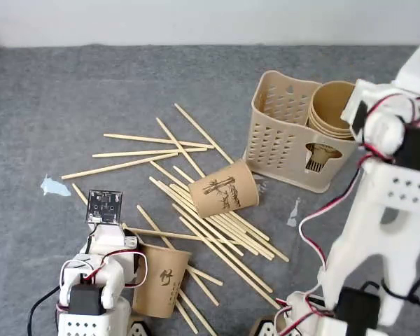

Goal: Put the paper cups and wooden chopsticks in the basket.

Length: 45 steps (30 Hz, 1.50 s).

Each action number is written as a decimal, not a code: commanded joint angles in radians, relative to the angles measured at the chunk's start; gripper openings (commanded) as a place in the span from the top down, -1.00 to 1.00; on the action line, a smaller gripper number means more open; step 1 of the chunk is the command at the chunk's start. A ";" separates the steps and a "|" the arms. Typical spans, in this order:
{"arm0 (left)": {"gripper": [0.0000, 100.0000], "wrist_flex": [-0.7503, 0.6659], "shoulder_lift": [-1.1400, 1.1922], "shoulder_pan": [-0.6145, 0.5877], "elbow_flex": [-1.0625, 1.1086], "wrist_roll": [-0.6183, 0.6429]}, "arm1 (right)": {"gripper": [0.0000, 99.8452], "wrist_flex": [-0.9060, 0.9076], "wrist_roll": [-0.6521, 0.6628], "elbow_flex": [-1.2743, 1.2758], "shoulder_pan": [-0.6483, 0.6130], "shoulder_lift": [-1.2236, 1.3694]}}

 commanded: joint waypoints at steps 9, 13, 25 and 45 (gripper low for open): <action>0.97 0.003 -0.017 0.002 -0.008 0.011 | 0.96 0.283 0.138 -0.032 -0.205 -0.044; 0.97 0.003 -0.017 0.002 -0.008 0.011 | 0.94 0.302 0.147 0.038 -0.260 -0.079; 0.97 0.003 -0.017 0.002 -0.008 0.011 | 0.85 0.280 0.157 0.586 -0.639 -0.311; 0.97 0.003 -0.017 0.002 -0.008 0.011 | 0.65 -0.007 0.149 0.867 -1.161 -0.311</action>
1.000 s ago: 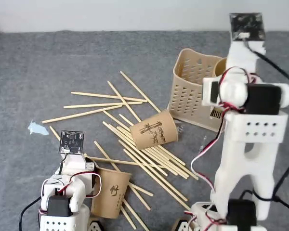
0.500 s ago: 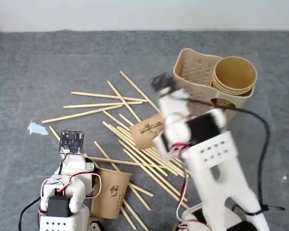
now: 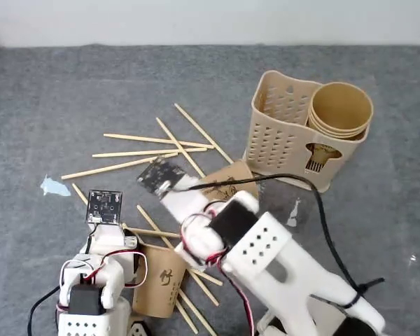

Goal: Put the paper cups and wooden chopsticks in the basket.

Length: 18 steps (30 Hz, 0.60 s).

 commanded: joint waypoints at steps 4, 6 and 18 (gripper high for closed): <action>0.97 0.003 -0.017 0.003 -0.008 0.011 | 0.65 -0.079 -0.009 -0.003 -0.090 -0.031; 0.97 0.003 -0.017 0.003 -0.008 0.011 | 0.65 -0.097 -0.011 0.005 -0.111 -0.024; 0.97 0.003 -0.017 0.003 -0.008 0.011 | 0.65 -0.257 -0.003 0.077 -0.140 0.125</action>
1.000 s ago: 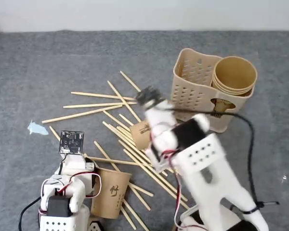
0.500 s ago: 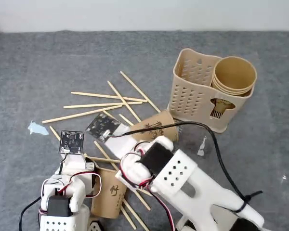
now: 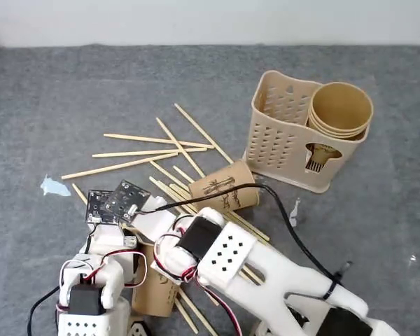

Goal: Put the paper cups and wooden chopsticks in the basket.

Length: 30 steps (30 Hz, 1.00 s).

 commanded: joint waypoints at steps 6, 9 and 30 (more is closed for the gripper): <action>0.97 0.003 -0.017 0.005 -0.008 0.011 | 0.82 -0.021 0.014 -0.006 -0.027 0.002; 0.97 0.003 -0.017 0.005 -0.008 0.011 | 0.99 -0.019 0.094 -0.006 -0.061 0.002; 0.97 0.003 -0.017 0.005 -0.008 0.011 | 0.98 0.498 0.114 -0.361 0.070 -0.001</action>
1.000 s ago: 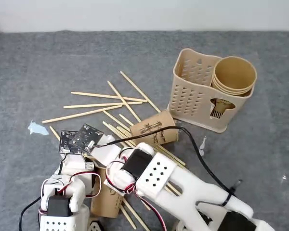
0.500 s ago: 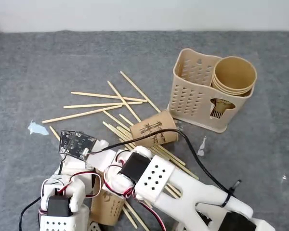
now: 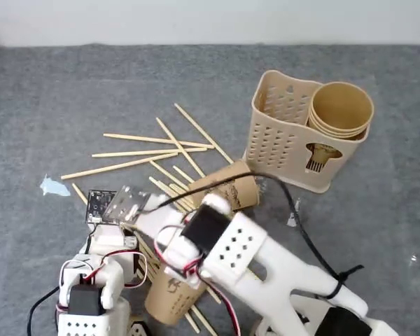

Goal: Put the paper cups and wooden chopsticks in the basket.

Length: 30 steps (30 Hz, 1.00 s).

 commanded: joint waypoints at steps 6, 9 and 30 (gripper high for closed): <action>0.97 0.003 -0.017 0.003 -0.008 0.011 | 0.98 0.067 0.072 -0.098 0.088 -0.125; 0.97 0.003 -0.017 0.003 -0.008 0.011 | 0.99 0.067 0.107 -0.098 0.148 -0.209; 0.97 0.003 -0.017 0.003 -0.008 0.011 | 0.98 -0.165 0.532 -0.356 0.940 -0.478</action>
